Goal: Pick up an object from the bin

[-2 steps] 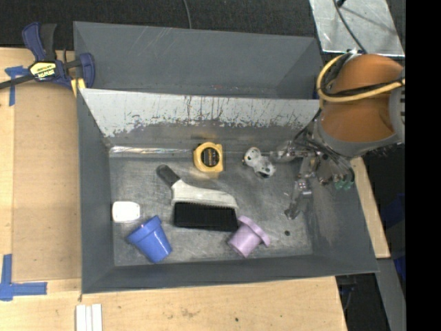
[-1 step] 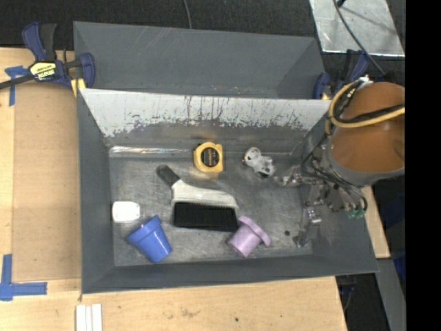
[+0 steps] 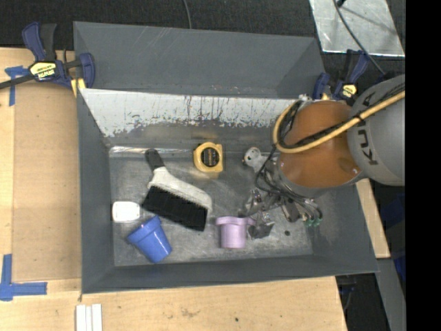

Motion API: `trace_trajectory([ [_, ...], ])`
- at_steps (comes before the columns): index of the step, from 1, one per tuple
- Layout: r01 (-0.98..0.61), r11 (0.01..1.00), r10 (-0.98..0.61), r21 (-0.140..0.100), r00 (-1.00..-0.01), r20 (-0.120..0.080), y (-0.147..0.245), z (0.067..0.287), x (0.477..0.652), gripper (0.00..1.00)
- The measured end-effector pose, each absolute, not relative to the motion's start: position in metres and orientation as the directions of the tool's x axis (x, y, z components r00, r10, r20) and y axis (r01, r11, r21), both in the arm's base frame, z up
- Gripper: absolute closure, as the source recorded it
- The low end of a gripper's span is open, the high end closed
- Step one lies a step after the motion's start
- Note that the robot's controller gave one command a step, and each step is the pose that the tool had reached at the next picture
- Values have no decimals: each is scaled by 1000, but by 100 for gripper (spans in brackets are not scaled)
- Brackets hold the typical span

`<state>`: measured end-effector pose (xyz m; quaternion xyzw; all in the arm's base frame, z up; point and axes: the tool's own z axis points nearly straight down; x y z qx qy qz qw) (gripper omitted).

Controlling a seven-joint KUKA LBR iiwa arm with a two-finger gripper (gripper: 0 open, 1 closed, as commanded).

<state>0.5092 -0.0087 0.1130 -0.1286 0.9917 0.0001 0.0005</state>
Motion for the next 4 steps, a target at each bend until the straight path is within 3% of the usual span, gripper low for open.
trace_trajectory([
  [1, -255, 967, -255, 0, -967, -1, -9, 113, 509, 100],
  [2, -235, 972, -235, 2, -972, 4, -29, 161, 515, 100],
  [3, -209, 978, -209, -1, -978, -3, -27, 257, 508, 0],
  [4, -209, 978, -209, -1, -978, -2, -27, 256, 508, 0],
])
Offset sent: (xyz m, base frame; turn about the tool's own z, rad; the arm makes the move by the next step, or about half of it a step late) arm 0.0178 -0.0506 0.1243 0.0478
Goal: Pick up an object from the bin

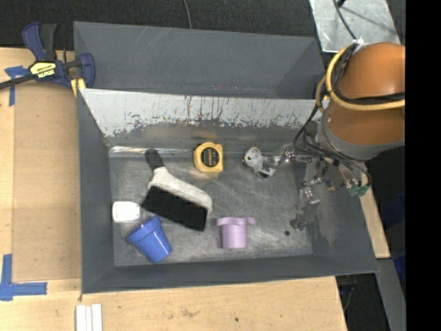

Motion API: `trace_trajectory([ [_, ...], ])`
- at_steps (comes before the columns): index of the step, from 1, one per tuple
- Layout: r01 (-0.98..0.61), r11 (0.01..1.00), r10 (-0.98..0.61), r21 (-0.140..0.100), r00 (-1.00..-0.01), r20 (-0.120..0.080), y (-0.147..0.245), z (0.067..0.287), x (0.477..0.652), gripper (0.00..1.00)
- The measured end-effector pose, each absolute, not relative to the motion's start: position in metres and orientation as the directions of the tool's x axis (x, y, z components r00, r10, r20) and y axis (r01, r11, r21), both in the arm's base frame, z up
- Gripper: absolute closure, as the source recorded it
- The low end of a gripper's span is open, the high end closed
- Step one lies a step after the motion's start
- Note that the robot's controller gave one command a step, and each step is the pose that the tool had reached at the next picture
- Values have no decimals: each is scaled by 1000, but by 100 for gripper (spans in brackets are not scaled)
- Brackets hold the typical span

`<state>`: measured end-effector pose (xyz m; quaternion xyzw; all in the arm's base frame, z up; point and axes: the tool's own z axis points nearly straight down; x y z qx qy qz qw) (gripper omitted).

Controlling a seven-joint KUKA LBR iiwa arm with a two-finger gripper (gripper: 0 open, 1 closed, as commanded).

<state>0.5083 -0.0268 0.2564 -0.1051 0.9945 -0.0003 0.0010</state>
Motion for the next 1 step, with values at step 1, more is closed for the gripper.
trace_trajectory([
  [1, -244, 970, -244, -3, -970, -9, -2, 199, 511, 0],
])
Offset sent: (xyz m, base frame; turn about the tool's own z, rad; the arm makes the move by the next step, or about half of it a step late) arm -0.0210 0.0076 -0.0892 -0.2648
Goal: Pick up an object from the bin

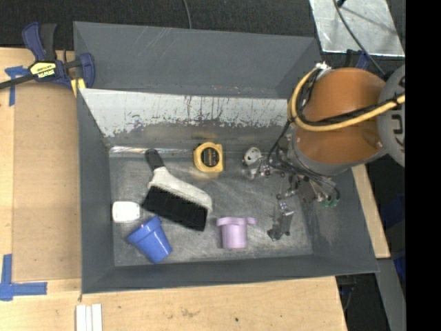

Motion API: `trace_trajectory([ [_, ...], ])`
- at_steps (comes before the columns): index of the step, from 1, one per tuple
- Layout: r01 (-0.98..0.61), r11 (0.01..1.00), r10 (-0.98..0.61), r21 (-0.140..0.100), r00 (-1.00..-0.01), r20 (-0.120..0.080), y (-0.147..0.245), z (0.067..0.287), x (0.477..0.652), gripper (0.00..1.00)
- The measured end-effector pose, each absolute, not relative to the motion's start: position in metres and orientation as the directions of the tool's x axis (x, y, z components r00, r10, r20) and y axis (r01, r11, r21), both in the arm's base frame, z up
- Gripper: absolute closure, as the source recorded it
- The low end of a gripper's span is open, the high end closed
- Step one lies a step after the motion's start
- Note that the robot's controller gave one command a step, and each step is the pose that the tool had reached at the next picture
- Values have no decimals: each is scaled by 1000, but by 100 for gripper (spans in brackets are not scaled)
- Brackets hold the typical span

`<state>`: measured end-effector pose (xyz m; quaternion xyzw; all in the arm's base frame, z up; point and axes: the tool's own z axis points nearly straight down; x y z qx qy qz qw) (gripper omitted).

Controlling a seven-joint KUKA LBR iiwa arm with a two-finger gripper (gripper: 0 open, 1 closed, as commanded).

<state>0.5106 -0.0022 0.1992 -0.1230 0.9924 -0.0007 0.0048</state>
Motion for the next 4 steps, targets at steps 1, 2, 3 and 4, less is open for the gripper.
trace_trajectory([
  [1, -417, 909, -417, 1, -909, 0, -10, 172, 495, 0],
  [2, -468, 884, -468, -3, -884, -7, -7, 123, 499, 0],
  [3, -428, 904, -428, -1, -904, -2, 22, 75, 512, 0],
  [4, -480, 878, -480, -3, -877, -3, 31, 79, 514, 0],
])
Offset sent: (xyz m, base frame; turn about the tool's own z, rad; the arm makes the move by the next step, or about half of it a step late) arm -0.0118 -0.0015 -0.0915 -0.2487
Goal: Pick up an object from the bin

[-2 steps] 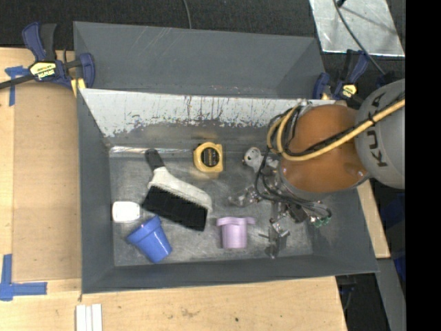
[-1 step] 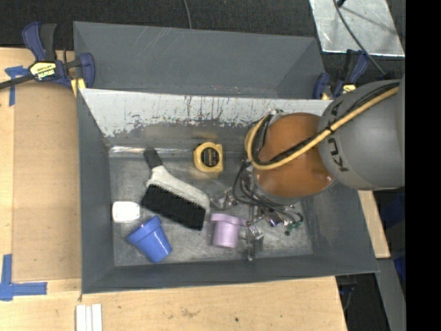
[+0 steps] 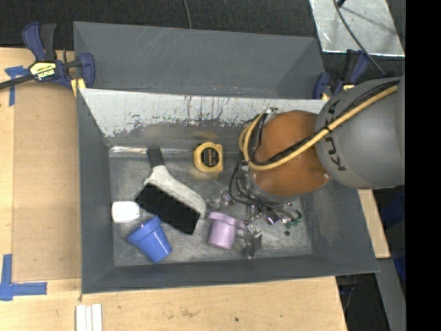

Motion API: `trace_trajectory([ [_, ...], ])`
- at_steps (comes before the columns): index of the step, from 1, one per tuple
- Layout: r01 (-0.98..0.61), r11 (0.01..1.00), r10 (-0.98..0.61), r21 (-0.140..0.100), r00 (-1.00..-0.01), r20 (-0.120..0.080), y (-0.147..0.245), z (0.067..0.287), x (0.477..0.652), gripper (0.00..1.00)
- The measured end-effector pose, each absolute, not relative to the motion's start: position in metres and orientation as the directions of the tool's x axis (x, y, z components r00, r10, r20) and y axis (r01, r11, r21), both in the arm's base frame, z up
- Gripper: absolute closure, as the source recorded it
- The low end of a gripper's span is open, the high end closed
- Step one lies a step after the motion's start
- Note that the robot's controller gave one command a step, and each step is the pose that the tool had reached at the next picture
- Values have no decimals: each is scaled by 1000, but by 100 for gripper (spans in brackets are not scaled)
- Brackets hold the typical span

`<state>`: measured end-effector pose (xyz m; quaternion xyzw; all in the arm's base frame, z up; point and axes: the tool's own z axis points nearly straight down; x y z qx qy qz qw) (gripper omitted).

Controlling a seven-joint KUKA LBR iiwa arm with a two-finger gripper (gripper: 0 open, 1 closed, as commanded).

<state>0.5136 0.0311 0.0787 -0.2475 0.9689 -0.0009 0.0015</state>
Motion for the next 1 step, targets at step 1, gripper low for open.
trace_trajectory([
  [1, -625, 781, -625, -7, -780, -19, 73, 74, 504, 100],
])
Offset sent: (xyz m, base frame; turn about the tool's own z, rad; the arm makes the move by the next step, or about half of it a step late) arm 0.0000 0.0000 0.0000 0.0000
